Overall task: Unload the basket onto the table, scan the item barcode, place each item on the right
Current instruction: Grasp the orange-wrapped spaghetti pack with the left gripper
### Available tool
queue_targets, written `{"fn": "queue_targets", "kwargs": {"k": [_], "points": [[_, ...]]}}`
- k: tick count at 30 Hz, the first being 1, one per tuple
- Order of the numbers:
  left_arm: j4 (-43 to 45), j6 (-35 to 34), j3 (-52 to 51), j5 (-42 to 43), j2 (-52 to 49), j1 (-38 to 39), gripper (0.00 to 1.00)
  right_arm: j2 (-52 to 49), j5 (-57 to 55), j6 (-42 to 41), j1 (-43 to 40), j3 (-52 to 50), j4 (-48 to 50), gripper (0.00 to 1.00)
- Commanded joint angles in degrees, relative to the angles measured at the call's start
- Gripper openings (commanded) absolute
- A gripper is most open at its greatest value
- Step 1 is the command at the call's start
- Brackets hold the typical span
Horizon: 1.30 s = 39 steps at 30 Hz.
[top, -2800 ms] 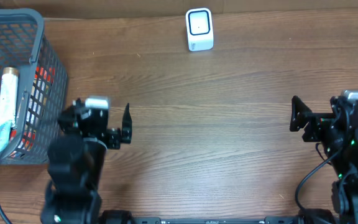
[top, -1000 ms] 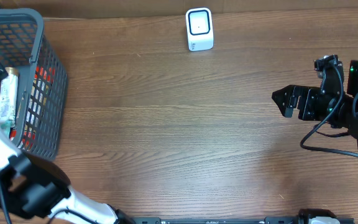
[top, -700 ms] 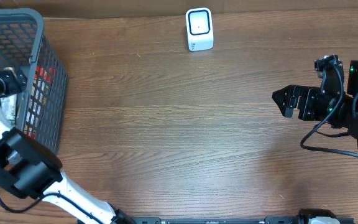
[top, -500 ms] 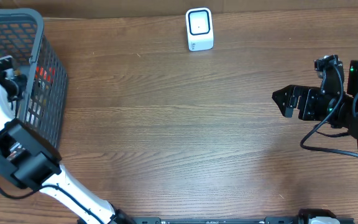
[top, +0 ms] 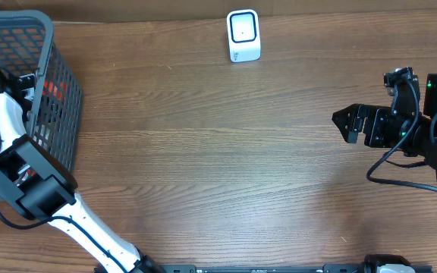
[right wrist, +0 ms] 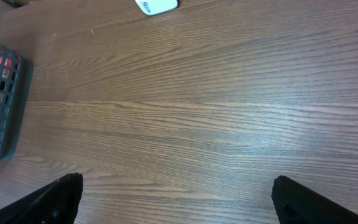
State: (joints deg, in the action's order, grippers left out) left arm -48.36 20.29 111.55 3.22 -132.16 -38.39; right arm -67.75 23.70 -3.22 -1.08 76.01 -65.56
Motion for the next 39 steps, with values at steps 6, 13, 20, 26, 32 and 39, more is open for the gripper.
{"fn": "queue_targets", "kwargs": {"k": [6, 13, 20, 26, 32, 39], "points": [[-0.5, 1.11, -0.17, 0.26, -2.21, -0.28, 0.62, -0.76, -0.07, -0.17, 0.04, 1.27, 0.22, 1.0], [3.34, 0.9, -5.05, -0.37, -2.45, -0.42, 0.47, -0.74, -0.09, -0.15, 0.04, 1.27, -0.61, 1.0], [3.06, -1.11, -4.15, -0.37, -1.64, -0.46, 0.04, -0.74, -0.07, -0.17, 0.04, 1.27, -0.59, 1.0], [-1.97, -3.93, 4.7, -0.28, 3.23, -0.63, 0.04, -0.74, -0.07, -0.17, 0.04, 1.27, -0.57, 1.0], [-9.27, -8.66, 21.44, -0.2, 12.68, -0.63, 0.04, -0.74, -0.07, -0.17, 0.04, 1.27, -0.59, 0.97], [-9.84, -11.82, 29.49, 1.97, 24.72, 0.55, 0.04, -0.74, -0.09, -0.13, 0.04, 1.27, -0.55, 0.97]]}}
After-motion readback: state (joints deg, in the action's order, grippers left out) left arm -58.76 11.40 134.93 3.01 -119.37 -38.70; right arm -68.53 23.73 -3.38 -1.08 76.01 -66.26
